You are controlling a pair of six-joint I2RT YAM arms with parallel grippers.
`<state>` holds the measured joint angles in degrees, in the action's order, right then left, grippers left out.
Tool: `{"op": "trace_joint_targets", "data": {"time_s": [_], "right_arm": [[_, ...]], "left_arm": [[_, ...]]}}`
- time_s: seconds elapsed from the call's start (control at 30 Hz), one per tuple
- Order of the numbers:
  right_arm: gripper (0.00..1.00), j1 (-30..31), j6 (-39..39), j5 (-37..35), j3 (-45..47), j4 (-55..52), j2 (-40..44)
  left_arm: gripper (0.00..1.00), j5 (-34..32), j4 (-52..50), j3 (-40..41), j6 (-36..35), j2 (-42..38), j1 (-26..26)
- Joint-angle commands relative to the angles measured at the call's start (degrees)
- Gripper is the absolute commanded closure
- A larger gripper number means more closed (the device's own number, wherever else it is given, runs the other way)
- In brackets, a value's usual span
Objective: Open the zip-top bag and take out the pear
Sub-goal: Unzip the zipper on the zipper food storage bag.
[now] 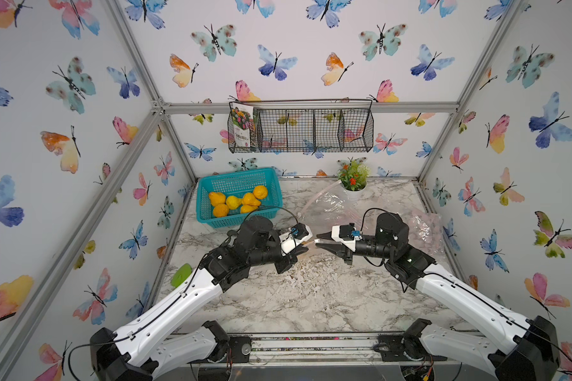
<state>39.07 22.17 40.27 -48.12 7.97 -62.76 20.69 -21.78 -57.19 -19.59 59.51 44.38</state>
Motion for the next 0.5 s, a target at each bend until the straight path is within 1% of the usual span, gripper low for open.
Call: {"op": "trace_joint_targets", "data": {"time_s": [0.0, 0.07, 0.13, 0.27, 0.37, 0.4, 0.47], "right_arm": [[0.68, 0.24, -0.68, -0.36, 0.13, 0.90, 0.53], [0.68, 0.23, -1.15, -0.96, 0.21, 1.37, 0.51], [0.75, 0.26, -1.33, -0.90, 0.17, 1.53, 0.48], [0.79, 0.22, -1.34, -1.23, 0.38, 1.48, 0.39], [0.85, 0.22, -1.43, -1.34, 0.38, 1.26, 0.53], [0.88, 0.22, -1.44, -1.27, 0.39, 1.26, 0.47], [0.90, 0.22, -1.69, -1.21, 0.38, 1.48, 0.53]], "left_arm": [[1.00, 0.58, 0.95, -0.11, 0.24, -1.58, -0.01], [1.00, 0.42, 0.84, -0.17, 0.26, -1.67, 0.00], [1.00, 0.32, 0.95, 0.09, 0.26, -1.78, -0.07], [1.00, 0.05, 1.04, 0.24, 0.43, -1.93, 0.00], [1.00, 0.22, 1.25, 0.16, 0.61, -1.85, 0.00], [1.00, 0.23, 1.30, 0.23, 0.61, -1.85, 0.00], [1.00, 0.29, 1.33, 0.14, 0.76, -1.76, 0.00]]}}
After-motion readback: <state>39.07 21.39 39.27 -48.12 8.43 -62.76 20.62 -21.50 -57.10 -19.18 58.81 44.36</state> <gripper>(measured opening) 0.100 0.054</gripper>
